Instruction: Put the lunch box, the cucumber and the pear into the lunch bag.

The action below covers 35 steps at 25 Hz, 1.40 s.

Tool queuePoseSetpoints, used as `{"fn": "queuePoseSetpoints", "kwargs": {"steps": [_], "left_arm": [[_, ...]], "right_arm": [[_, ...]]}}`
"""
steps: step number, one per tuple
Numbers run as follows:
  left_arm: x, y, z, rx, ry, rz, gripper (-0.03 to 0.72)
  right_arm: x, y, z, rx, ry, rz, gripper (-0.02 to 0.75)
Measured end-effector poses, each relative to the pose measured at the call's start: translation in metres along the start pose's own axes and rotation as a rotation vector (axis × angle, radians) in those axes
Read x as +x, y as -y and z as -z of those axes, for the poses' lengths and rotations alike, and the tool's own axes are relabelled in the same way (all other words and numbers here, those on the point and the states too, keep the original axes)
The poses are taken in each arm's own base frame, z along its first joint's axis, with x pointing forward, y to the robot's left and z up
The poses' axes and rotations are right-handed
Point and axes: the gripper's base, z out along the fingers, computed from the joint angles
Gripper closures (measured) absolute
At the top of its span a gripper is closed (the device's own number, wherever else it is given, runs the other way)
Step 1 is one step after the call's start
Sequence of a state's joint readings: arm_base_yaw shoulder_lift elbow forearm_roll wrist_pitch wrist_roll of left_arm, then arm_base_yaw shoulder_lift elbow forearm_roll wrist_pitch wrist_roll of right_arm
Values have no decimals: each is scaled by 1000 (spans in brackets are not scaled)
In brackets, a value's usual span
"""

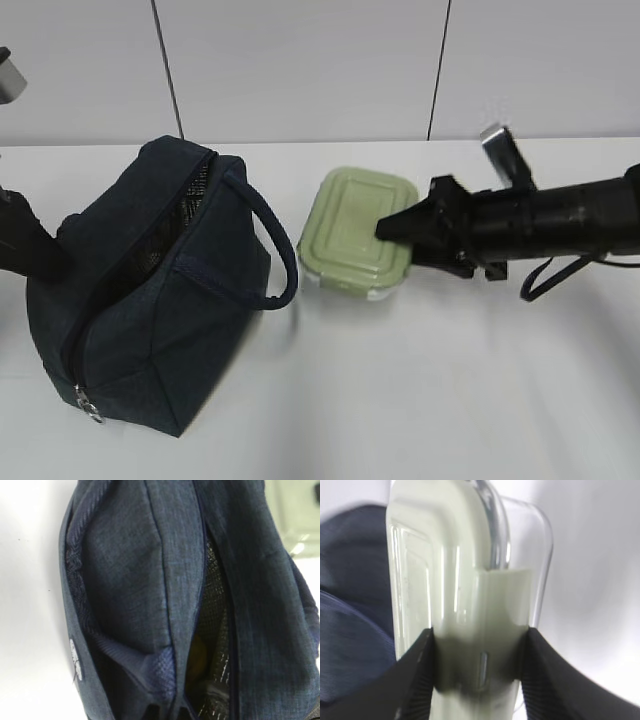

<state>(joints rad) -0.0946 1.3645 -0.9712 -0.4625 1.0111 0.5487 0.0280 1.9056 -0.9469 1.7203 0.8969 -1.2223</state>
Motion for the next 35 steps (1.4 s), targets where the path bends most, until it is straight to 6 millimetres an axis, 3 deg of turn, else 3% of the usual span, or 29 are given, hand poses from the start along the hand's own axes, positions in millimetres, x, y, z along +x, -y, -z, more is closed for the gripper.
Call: {"fn": "queuePoseSetpoints", "kwargs": {"steps": [4,9,15,20,26,35], "left_arm": [[0,0,0,0,0,1,687],[0,0,0,-2,-1,1,687],[0,0,0,-2,-1,7,687],[0,0,0,-2,-1,15,687],[0,0,0,-2,-1,17,687],[0,0,0,-2,-1,17,687]], "right_arm": [[-14,-28,28,-22,79,29,400],[-14,-75,37,-110,71,102,400],[-3,-144,6,-213,-3,264,405],[11,-184,-18,-152,-21,491,406],[13,-202,-30,-140,14,548,407],[21,-189,-60,-82,-20,371,407]]}}
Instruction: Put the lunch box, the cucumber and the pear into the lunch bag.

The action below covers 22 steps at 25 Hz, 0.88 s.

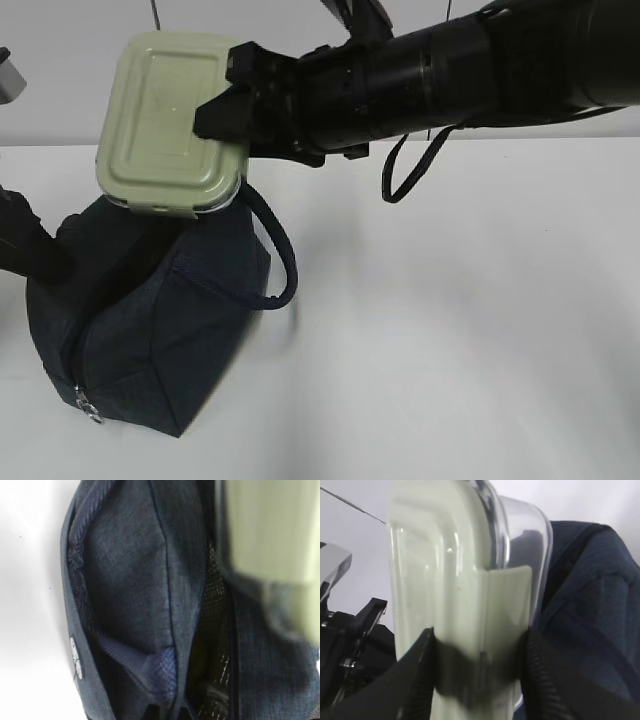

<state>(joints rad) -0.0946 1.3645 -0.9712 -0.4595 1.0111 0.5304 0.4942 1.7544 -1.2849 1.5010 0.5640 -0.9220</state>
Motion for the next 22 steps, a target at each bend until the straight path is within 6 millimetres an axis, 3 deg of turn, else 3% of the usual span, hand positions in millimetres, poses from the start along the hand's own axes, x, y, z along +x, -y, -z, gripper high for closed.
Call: {"fn": "queuePoseSetpoints", "kwargs": {"steps": [4,11,17,22], "left_arm": [[0,0,0,0,0,0,687],[0,0,0,0,0,0,687],[0,0,0,2,2,2,687],[0,0,0,2,3,2,687]], "right_arm": [[9,-9,-10,17,-17,-13,407],[17,0,-9,132,-91,-41,407],[28,10,-6,240,-217,36,408],[27,6,-5,267,-282,152,408]]}}
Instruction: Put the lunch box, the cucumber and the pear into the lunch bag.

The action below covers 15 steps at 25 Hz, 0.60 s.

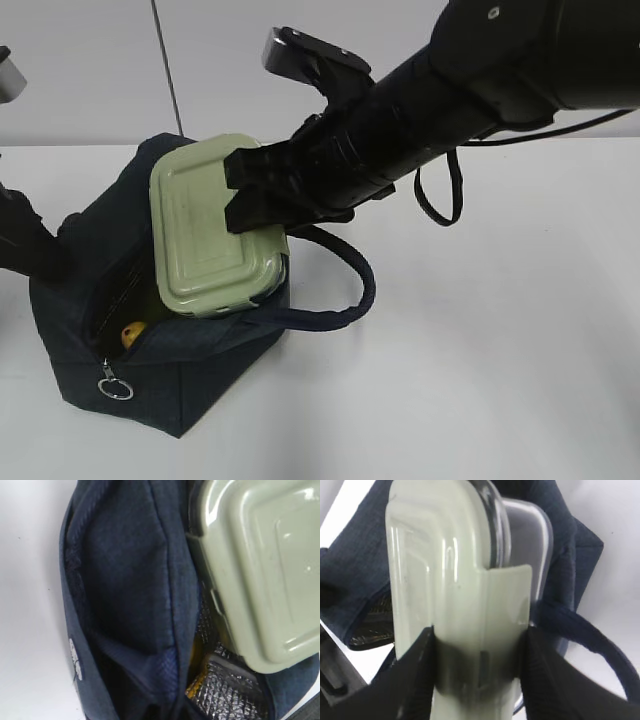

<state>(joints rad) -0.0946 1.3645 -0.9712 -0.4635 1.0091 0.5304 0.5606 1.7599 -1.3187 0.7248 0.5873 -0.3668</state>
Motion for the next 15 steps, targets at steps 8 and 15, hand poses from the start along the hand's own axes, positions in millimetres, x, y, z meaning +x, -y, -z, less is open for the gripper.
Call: {"fn": "queuePoseSetpoints", "kwargs": {"steps": [8,15], "left_arm": [[0,0,0,0,1,0,687],[0,0,0,0,0,0,687]], "right_arm": [[-14,-36,-14,145,-131,336,408],[-21,-46,-35,282,-188,426,408]]}}
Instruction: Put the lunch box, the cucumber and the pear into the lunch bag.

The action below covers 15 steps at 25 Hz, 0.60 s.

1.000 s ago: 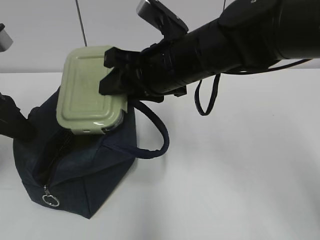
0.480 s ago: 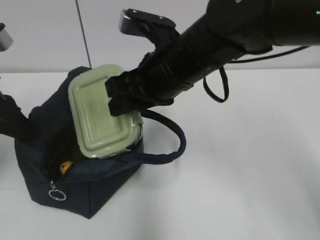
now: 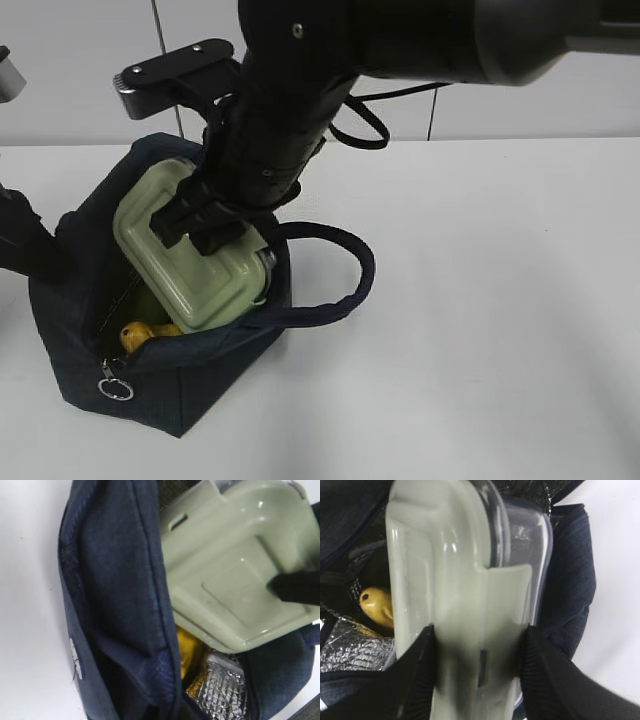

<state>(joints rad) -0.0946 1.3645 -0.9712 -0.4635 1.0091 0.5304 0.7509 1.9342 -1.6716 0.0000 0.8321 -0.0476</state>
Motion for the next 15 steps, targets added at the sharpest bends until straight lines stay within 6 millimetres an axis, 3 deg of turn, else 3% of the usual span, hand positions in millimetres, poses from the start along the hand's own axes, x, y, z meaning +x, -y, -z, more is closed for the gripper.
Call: {"fn": "queuePoseSetpoints", "kwargs": {"steps": [4,12,15], "left_arm": [[0,0,0,0,1,0,687],[0,0,0,2,2,2,687],[0,0,0,2,2,2,687]], "right_arm": [[-5,2,-2,24,-6,-50,408],[-14,2,-30,29,-45,-95,408],[-21,1,-28,29,-52,-98,407]]}}
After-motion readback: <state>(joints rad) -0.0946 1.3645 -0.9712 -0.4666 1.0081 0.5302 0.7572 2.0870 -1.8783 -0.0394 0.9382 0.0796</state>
